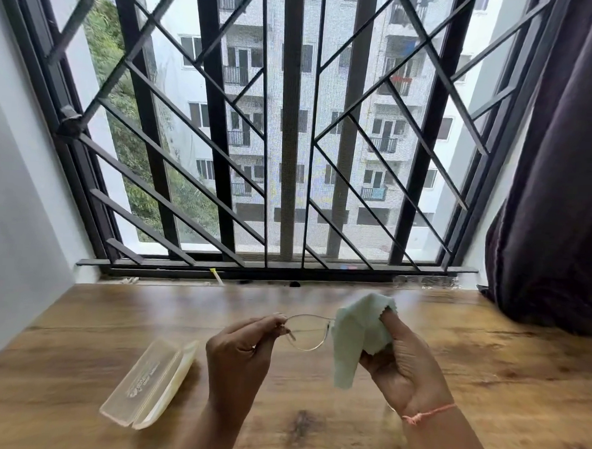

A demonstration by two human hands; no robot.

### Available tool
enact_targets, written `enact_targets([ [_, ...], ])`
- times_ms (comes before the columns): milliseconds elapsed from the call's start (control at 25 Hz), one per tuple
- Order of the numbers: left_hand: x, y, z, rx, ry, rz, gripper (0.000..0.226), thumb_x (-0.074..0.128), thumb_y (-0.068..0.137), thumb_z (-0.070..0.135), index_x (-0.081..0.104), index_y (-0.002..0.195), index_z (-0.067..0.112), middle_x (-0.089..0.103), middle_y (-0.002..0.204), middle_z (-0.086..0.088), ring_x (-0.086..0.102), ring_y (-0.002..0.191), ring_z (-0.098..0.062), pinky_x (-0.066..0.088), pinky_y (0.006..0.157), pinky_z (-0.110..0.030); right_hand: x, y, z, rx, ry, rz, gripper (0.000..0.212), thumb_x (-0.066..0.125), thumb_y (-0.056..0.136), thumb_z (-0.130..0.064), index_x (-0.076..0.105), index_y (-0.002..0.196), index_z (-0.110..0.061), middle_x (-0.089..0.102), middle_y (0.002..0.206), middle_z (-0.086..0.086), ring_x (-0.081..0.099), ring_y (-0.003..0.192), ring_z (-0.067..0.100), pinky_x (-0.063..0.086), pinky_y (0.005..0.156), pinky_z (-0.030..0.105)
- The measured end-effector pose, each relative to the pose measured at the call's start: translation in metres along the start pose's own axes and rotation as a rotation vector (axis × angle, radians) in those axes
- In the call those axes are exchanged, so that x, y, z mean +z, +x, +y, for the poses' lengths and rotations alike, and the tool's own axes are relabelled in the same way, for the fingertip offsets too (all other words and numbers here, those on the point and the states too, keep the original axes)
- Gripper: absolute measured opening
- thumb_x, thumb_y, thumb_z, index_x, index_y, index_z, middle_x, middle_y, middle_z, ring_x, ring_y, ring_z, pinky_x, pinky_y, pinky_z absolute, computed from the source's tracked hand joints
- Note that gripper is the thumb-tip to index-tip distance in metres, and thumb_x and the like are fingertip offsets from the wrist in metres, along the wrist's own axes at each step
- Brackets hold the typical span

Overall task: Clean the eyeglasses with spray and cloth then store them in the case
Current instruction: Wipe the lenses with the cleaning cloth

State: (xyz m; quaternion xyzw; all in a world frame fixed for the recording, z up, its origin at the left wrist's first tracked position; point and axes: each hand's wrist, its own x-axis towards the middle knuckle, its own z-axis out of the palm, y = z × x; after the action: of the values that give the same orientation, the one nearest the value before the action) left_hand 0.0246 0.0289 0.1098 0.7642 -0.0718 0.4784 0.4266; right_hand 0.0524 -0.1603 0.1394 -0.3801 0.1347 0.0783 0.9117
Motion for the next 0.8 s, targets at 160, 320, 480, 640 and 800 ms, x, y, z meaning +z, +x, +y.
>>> enact_targets([
  [160,-0.002,0.000,-0.004,-0.022,0.011,0.017,0.023,0.081,0.056,-0.007,0.075,0.074,0.006,0.067,0.077,0.008,0.063,0.078,0.005,0.046,0.072,-0.002,-0.001,0.001,-0.006,0.065,0.058,-0.011,0.008,0.061,0.083,-0.009,0.060,0.082,-0.001,0.070,0.059,0.013,0.068,0.052,0.024,0.058,0.051,0.045],
  [320,-0.005,0.000,-0.008,-0.059,0.026,0.025,0.028,0.082,0.055,-0.010,0.075,0.075,0.008,0.068,0.076,0.009,0.065,0.077,0.002,0.048,0.071,-0.004,-0.001,-0.001,-0.012,0.138,0.047,-0.109,0.013,0.065,0.052,0.008,0.069,0.065,0.007,0.070,0.065,0.019,0.070,0.057,0.028,0.058,0.048,0.037],
  [480,-0.005,0.000,-0.007,-0.053,0.022,0.024,0.028,0.082,0.055,-0.009,0.075,0.075,0.009,0.068,0.076,0.010,0.065,0.077,0.002,0.049,0.071,-0.005,-0.002,-0.002,-0.010,0.119,-0.053,-0.193,0.025,0.052,0.059,0.011,0.071,0.075,0.003,0.069,0.069,0.014,0.069,0.057,0.024,0.057,0.050,0.028],
  [640,-0.002,-0.002,-0.002,-0.011,0.004,0.007,0.017,0.076,0.059,0.002,0.075,0.074,0.010,0.067,0.076,0.013,0.064,0.076,0.006,0.047,0.070,-0.003,0.001,-0.003,0.001,0.062,-0.116,-0.191,0.046,0.051,0.061,0.018,0.056,0.102,-0.002,0.058,0.081,0.016,0.060,0.064,0.029,0.055,0.046,0.027],
  [800,0.000,-0.004,0.000,-0.002,-0.002,-0.001,0.016,0.072,0.060,0.003,0.075,0.074,0.010,0.068,0.074,0.011,0.065,0.072,0.001,0.050,0.067,-0.007,0.008,-0.006,0.005,0.003,-0.064,-0.143,0.009,0.062,0.066,0.000,0.069,0.071,-0.005,0.063,0.062,0.008,0.062,0.055,0.018,0.055,0.048,0.025],
])
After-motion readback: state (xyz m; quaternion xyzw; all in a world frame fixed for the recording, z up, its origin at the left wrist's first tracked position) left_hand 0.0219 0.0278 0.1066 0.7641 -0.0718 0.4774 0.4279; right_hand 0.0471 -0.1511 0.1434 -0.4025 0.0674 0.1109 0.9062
